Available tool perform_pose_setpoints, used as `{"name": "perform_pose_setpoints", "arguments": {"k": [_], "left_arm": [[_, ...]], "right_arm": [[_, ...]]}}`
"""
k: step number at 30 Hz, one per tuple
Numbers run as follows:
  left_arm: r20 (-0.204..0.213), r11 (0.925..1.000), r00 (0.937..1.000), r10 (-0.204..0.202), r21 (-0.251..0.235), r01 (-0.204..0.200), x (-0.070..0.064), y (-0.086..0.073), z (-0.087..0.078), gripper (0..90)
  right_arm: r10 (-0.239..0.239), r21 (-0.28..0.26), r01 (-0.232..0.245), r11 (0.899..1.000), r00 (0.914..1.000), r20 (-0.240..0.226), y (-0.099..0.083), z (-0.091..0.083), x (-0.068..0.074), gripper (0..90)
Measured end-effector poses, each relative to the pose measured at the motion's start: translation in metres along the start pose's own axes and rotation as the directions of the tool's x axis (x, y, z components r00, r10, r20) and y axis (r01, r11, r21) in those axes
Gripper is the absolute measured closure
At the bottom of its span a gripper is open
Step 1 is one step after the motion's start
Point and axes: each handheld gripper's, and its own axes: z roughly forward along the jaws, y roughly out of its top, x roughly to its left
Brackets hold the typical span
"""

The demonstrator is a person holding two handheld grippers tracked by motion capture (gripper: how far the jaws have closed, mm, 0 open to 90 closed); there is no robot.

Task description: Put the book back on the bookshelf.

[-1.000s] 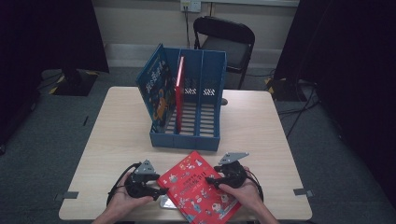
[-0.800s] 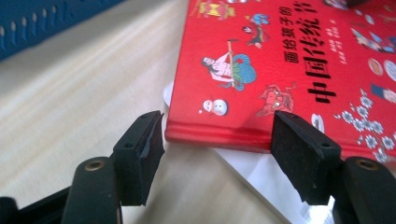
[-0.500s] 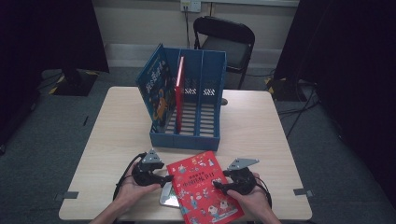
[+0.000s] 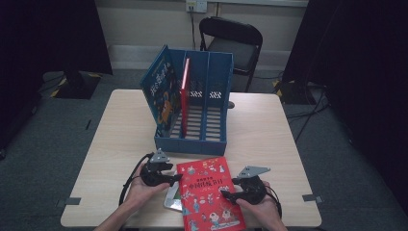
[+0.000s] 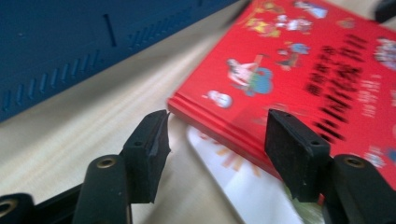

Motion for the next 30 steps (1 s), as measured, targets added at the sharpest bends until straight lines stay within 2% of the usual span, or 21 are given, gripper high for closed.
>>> {"name": "perform_pose_setpoints", "arguments": {"k": [2, 5, 7, 11, 13, 15, 17, 21, 23, 30], "left_arm": [[0.008, 0.9999, 1.0000, -0.006, -0.012, 0.006, -0.005, -0.003, -0.005, 38.8], [0.044, 0.9991, 0.9983, -0.038, 0.018, 0.038, -0.011, -0.010, -0.005, 33.3], [0.074, 0.9987, 0.9968, -0.030, 0.044, 0.027, -0.016, -0.013, -0.004, 32.2], [0.090, 0.9988, 0.9958, -0.021, 0.046, 0.017, -0.022, -0.013, 0.000, 31.7], [0.138, 0.9986, 0.9902, -0.022, 0.050, 0.015, -0.027, -0.011, 0.003, 34.1], [0.091, 0.9985, 0.9957, 0.019, 0.050, -0.023, -0.037, -0.011, 0.006, 27.5], [0.090, 0.9986, 0.9958, 0.017, 0.049, -0.022, -0.036, -0.010, 0.008, 26.6], [0.114, 0.9992, 0.9935, 0.009, 0.038, -0.014, -0.031, -0.008, 0.010, 27.9], [0.108, 0.9992, 0.9939, 0.022, 0.031, -0.025, -0.030, -0.007, 0.012, 28.8], [0.140, 0.9997, 0.9898, 0.023, 0.001, -0.024, -0.021, -0.005, 0.017, 30.8]], "right_arm": [[0.003, -0.004, -0.003, 1.000, 1.0000, -0.004, 0.002, 0.002, -0.002, 31.9], [0.005, -0.018, -0.005, 1.000, 1.0000, -0.007, 0.006, 0.005, -0.005, 29.2], [0.007, -0.026, -0.007, 1.000, 0.9999, -0.009, 0.010, 0.007, -0.007, 27.9], [-0.005, -0.004, 0.005, 1.000, 0.9999, -0.013, 0.017, 0.014, -0.011, 26.1], [-0.001, 0.000, 0.001, 1.000, 1.0000, -0.007, 0.019, 0.018, -0.013, 23.7], [0.005, -0.007, -0.005, 1.000, 1.0000, 0.006, 0.019, 0.021, -0.013, 21.1], [0.007, -0.005, -0.007, 1.000, 0.9999, 0.015, 0.017, 0.023, -0.012, 19.3], [0.013, -0.003, -0.013, 1.000, 0.9998, 0.018, 0.014, 0.019, -0.011, 18.9], [0.016, -0.001, -0.016, 1.000, 0.9996, 0.023, 0.012, 0.018, -0.010, 18.4], [0.024, -0.016, -0.024, 1.000, 0.9992, 0.033, 0.006, 0.013, -0.008, 16.2]]}}
